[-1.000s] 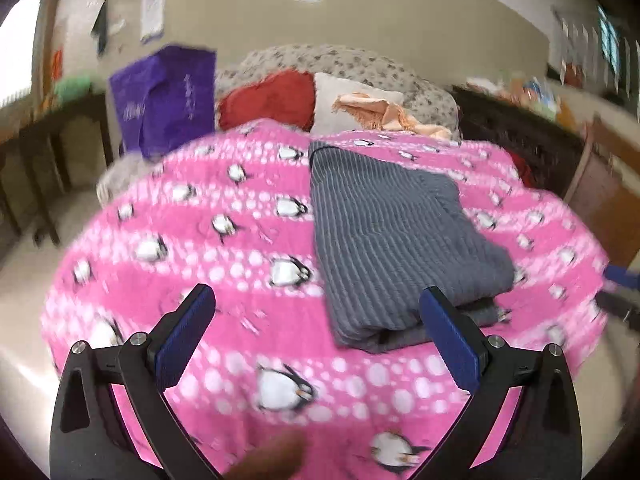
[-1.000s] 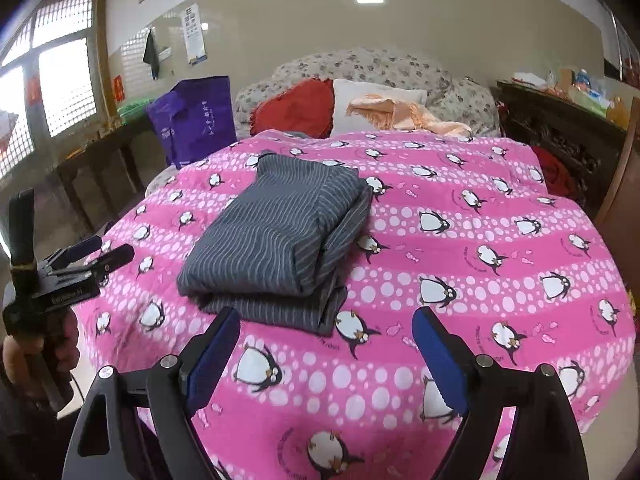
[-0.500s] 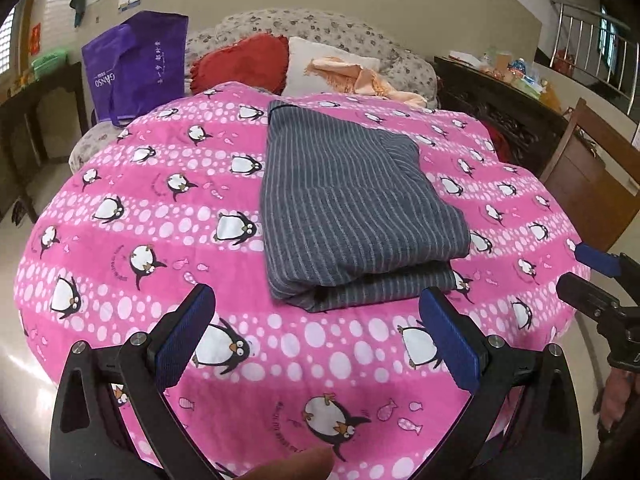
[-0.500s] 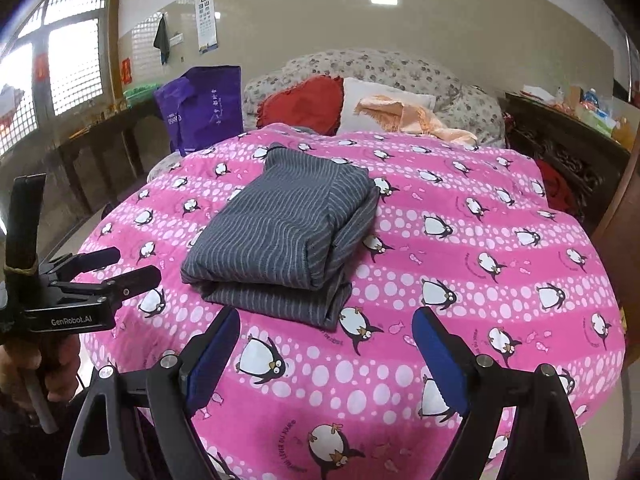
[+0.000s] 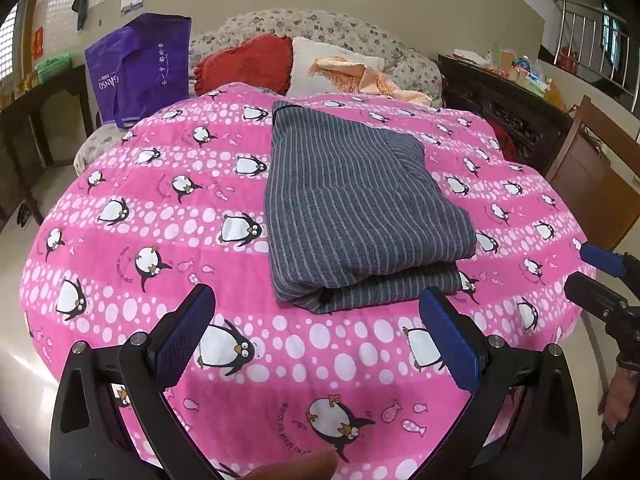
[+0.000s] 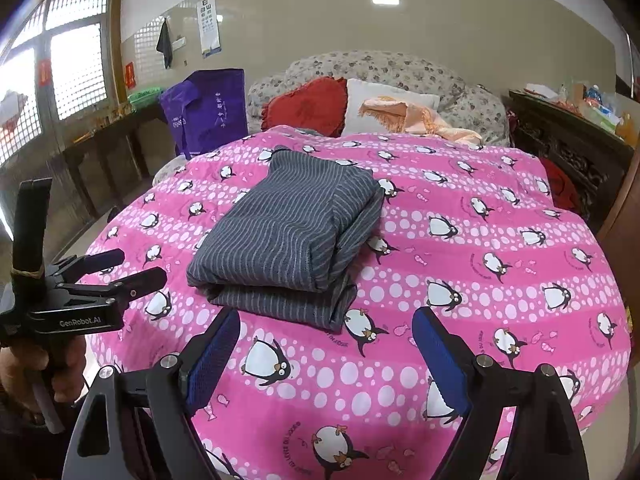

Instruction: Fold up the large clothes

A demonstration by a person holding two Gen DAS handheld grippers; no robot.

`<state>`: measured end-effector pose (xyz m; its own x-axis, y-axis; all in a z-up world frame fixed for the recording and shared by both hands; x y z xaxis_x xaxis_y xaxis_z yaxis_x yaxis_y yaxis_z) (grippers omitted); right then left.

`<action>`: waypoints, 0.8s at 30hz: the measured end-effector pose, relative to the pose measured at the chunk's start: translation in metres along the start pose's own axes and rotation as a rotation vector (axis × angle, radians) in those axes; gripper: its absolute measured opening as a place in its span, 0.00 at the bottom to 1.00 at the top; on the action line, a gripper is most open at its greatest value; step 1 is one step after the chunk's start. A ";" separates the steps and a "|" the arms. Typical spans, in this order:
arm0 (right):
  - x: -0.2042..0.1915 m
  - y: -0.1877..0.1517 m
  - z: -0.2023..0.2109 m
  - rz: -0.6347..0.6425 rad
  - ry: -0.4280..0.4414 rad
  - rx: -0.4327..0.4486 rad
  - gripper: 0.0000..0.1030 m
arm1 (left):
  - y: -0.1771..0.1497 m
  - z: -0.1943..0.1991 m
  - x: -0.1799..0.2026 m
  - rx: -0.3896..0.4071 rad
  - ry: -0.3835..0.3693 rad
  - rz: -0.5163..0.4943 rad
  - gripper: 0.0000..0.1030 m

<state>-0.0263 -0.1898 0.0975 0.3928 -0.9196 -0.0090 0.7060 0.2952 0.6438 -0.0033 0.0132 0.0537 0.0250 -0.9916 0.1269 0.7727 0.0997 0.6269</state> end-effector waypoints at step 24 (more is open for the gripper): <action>0.000 -0.003 -0.001 -0.006 0.019 0.003 0.84 | -0.008 -0.011 0.003 -0.027 0.014 -0.013 0.99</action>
<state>-0.0280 -0.1899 0.0955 0.4002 -0.9160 -0.0274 0.7061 0.2892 0.6463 -0.0024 0.0085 0.0411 0.0235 -0.9939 0.1080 0.7896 0.0847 0.6077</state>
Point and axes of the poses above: each gripper's, at about its wrist camera, not at the fingertips, and z roughly against the way its jaws point, x to its right, y to its top, the point moved 3 cm from there along -z, roughly the way its jaws point, and after that the axes turned 9 degrees about -x, right-handed, at the moved point
